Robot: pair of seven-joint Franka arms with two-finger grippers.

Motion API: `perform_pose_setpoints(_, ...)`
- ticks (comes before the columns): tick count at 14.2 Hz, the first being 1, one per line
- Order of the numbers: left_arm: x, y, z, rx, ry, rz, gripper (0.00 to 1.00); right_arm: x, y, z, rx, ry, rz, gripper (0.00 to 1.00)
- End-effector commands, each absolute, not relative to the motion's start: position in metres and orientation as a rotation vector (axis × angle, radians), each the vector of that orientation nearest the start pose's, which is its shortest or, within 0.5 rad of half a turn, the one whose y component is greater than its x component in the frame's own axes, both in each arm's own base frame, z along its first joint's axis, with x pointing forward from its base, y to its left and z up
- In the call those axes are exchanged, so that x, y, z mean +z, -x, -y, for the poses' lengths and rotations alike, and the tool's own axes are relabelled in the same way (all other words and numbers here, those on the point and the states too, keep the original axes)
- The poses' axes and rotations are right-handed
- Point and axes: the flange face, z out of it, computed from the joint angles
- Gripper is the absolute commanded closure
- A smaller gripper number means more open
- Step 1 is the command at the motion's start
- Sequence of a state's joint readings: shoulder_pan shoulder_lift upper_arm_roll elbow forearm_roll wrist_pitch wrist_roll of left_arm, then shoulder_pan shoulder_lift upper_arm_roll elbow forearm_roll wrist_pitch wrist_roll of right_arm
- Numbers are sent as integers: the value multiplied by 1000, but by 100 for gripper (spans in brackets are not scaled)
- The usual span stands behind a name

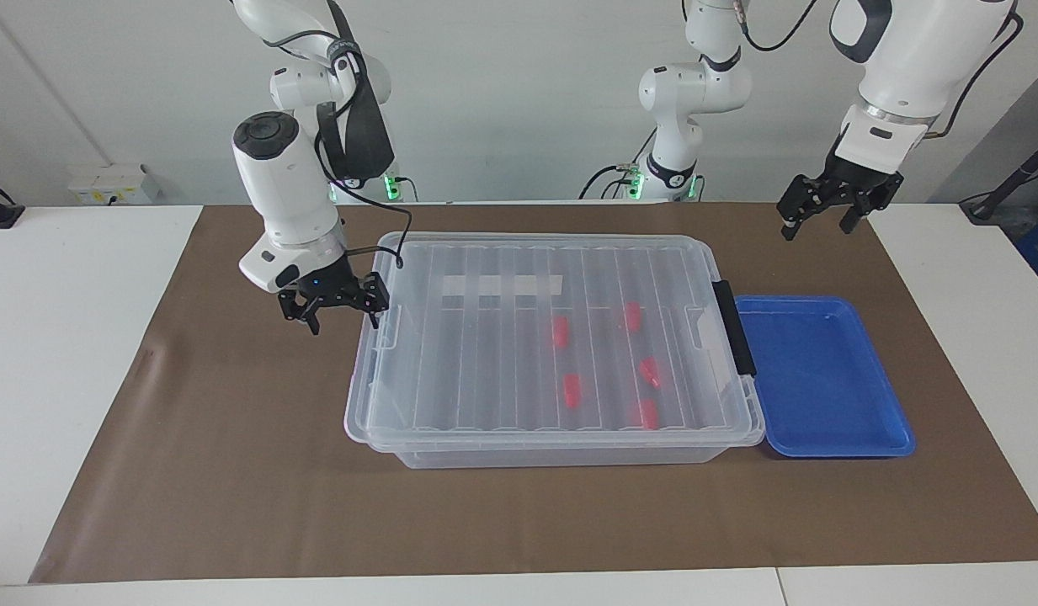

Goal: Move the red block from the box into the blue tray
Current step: 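Grasp the clear lid edge with the right gripper and slide it toward the right arm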

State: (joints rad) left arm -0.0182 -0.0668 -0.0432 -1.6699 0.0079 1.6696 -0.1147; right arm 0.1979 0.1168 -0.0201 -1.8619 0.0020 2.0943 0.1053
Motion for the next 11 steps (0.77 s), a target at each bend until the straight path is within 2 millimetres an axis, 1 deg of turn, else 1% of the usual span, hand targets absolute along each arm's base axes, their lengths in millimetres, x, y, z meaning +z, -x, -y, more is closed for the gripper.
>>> perform_pose_setpoints(1, 623, -536, 31, -101, 3147, 90, 0, 460, -593, -105, -187, 3100, 98, 0)
perform_pose_setpoints(3, 623, -536, 31, -101, 3147, 90, 0, 455, -593, -100, -174, 3104, 68, 0)
perform_pose_setpoints(9, 623, -536, 31, -101, 3147, 90, 0, 455, -594, -91, -169, 3124, 27, 0)
perform_pose_setpoints(11, 623, -536, 31, -101, 3147, 90, 0, 455, -595, -82, -167, 3135, 11, 0)
